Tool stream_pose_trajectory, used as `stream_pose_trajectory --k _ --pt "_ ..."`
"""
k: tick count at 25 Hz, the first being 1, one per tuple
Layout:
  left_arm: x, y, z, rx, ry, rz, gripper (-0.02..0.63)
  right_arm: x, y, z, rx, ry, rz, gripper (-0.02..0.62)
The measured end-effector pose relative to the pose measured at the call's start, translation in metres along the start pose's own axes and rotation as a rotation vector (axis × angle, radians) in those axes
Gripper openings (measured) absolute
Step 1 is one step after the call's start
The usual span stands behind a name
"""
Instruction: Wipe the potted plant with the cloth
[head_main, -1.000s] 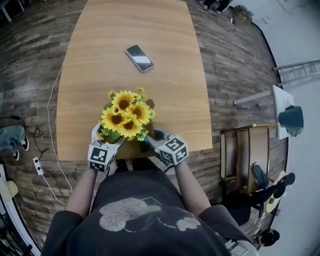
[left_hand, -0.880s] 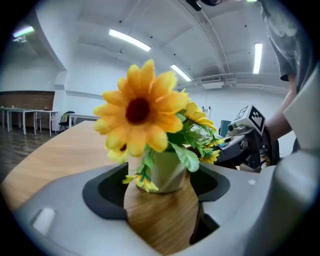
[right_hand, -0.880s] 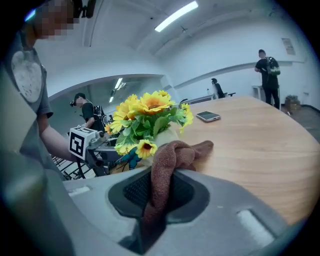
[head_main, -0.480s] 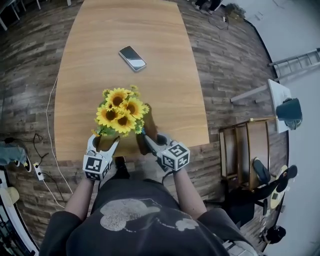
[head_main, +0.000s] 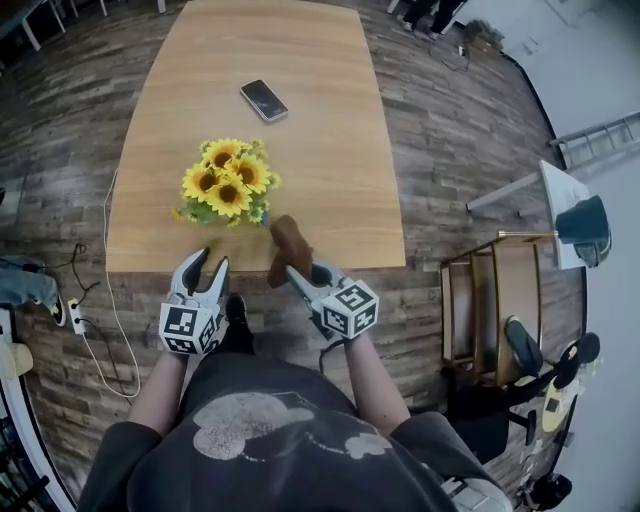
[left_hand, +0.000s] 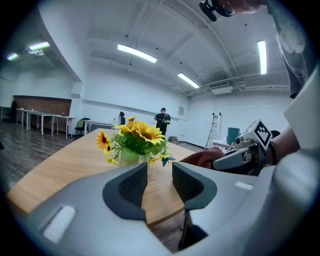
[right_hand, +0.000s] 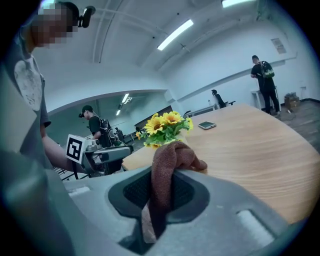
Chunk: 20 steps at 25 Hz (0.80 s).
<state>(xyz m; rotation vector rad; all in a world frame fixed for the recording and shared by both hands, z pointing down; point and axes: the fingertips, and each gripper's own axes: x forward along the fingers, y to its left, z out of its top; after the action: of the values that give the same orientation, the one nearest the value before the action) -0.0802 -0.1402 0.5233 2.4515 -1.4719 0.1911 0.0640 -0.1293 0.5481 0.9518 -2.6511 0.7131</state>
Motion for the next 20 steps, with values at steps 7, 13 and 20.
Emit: stream_pose_trajectory --k 7,13,20 --pt "-0.046 -0.059 0.012 -0.005 -0.098 0.002 0.098 -0.051 0.046 -0.014 -0.072 -0.036 0.059 0.051" --pt "-0.088 -0.109 0.008 -0.004 -0.127 0.005 0.072 -0.106 0.086 -0.037 -0.139 -0.031 0.096 0.051" --pt "-0.125 -0.151 0.01 -0.01 -0.172 0.03 0.018 -0.146 0.117 -0.067 -0.161 -0.023 0.137 0.051"
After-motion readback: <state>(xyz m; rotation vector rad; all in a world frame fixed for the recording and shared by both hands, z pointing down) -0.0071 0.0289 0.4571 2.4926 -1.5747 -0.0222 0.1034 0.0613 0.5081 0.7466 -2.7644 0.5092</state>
